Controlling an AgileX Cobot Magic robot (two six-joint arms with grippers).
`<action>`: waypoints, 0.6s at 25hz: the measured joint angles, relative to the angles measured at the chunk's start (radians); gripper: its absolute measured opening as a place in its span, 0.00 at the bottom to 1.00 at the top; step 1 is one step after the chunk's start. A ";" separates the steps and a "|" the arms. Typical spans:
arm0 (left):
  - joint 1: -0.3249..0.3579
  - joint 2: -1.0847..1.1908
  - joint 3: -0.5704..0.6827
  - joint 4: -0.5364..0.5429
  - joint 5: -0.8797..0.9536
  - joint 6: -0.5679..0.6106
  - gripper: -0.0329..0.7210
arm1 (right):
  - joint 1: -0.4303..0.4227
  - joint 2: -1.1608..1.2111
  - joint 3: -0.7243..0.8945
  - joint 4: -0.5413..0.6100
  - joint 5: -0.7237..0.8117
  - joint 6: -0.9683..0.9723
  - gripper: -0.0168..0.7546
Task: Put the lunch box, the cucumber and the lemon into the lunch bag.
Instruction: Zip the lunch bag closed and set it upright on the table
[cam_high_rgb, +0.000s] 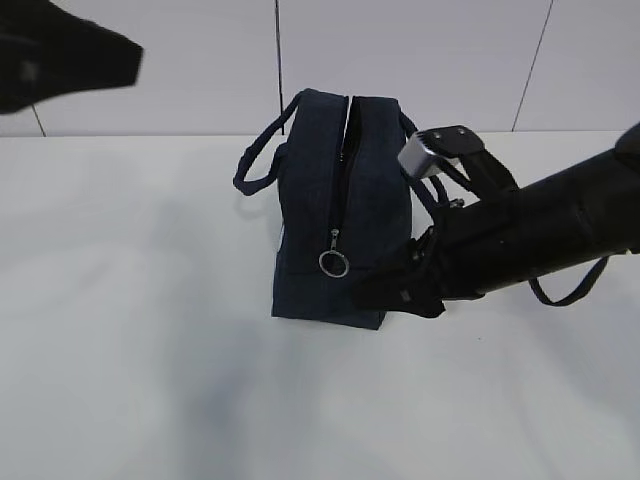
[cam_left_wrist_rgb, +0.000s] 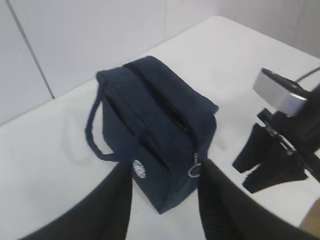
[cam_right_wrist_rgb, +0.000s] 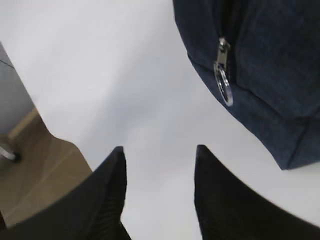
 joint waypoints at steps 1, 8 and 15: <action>0.031 -0.021 0.000 0.000 0.007 0.000 0.47 | -0.014 -0.002 0.021 0.082 0.023 -0.082 0.47; 0.188 -0.077 0.000 0.004 0.085 0.000 0.47 | -0.045 -0.007 0.063 0.329 0.076 -0.331 0.47; 0.197 -0.077 0.025 0.040 0.081 0.000 0.47 | -0.045 0.014 0.063 0.350 0.067 -0.475 0.47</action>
